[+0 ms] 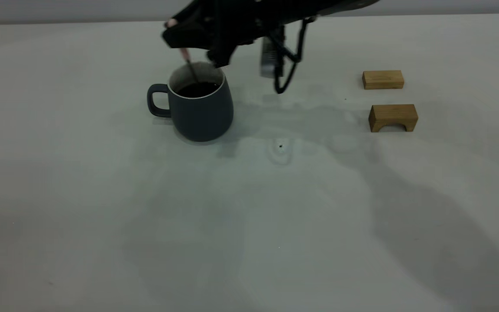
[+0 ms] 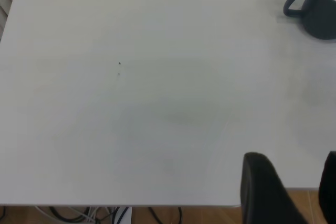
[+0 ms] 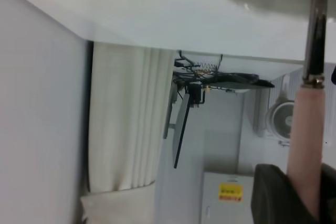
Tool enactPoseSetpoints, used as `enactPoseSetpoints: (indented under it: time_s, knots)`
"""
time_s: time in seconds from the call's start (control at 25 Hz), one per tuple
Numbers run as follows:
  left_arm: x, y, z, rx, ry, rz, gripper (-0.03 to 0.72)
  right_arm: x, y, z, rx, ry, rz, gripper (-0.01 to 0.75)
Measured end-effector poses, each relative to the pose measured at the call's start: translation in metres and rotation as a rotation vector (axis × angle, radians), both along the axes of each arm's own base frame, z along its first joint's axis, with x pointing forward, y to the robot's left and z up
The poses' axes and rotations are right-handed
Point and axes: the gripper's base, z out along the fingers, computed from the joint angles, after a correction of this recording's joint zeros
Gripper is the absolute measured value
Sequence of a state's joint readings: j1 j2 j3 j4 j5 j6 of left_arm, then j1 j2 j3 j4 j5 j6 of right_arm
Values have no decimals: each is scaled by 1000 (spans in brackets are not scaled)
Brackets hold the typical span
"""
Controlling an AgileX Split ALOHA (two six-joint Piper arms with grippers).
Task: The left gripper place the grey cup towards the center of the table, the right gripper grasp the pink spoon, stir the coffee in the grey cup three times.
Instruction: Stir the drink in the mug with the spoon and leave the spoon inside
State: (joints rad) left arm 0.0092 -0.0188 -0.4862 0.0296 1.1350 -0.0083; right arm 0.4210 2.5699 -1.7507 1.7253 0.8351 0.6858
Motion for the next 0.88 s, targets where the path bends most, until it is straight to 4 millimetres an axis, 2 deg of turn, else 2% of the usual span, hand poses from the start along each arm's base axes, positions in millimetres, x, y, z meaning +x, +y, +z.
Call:
enactPoseSetpoints:
  time_s: [0.12,0.24,0.36,0.44,0.6,0.72,0.88]
  knots:
    - [0,0,0,0,0,0,337,-2,-10,-1,44,108,10,136]
    - [0,0,0,0,0,0,337,-8,-4,-2,45,128,45,136]
    - [0,0,0,0,0,0,337,-11,7,0,38,34,68,136]
    - [0,0,0,0,0,0,337,-9,11,2,7,-89,88,136]
    - [0,0,0,0,0,0,337,-2,-5,-1,-39,-192,112,136]
    - [0,0,0,0,0,0,337,-4,-14,-2,3,-111,125,136]
    - [0,0,0,0,0,0,337,-11,1,-1,31,-37,107,136]
